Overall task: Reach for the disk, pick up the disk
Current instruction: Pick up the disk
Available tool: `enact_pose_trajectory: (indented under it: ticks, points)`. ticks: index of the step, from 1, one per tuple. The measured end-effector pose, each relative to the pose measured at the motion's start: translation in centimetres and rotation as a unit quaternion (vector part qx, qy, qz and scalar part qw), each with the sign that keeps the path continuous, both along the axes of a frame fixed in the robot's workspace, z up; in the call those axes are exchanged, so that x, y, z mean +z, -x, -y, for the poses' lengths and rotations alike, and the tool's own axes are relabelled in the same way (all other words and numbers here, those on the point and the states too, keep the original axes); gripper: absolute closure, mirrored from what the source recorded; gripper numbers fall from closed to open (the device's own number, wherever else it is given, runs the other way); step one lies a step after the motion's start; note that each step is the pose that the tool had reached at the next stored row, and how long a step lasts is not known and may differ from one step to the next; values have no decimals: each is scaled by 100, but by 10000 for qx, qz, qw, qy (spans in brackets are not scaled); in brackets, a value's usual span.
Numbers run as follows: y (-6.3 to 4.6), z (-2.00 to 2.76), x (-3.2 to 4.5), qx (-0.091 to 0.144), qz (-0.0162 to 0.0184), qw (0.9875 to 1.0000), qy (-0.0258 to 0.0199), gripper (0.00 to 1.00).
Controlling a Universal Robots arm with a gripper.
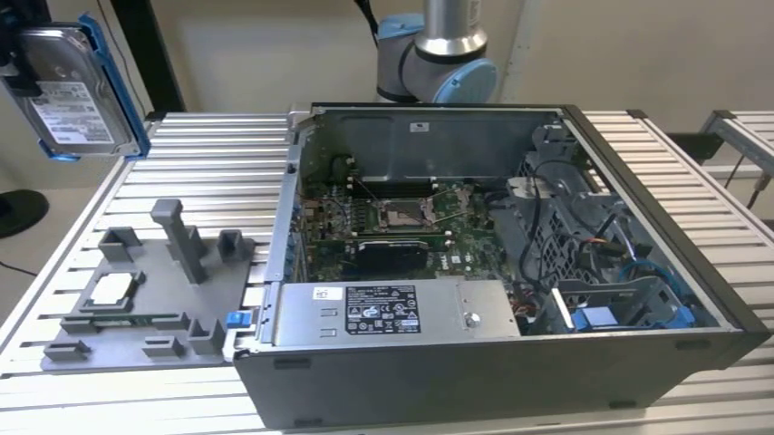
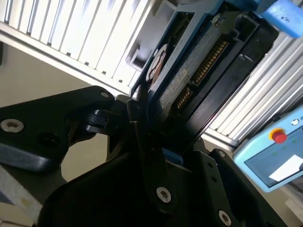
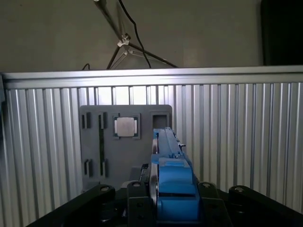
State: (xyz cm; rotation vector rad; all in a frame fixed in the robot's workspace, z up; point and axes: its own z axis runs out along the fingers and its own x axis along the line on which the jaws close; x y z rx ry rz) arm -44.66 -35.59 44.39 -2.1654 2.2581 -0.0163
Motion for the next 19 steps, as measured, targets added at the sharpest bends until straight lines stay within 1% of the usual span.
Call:
enact_pose_trajectory:
  ticks: [7,19]
  points:
    - [0,0,116,0,0,10000,0,100]
    - [0,0,380,0,0,10000,0,100]
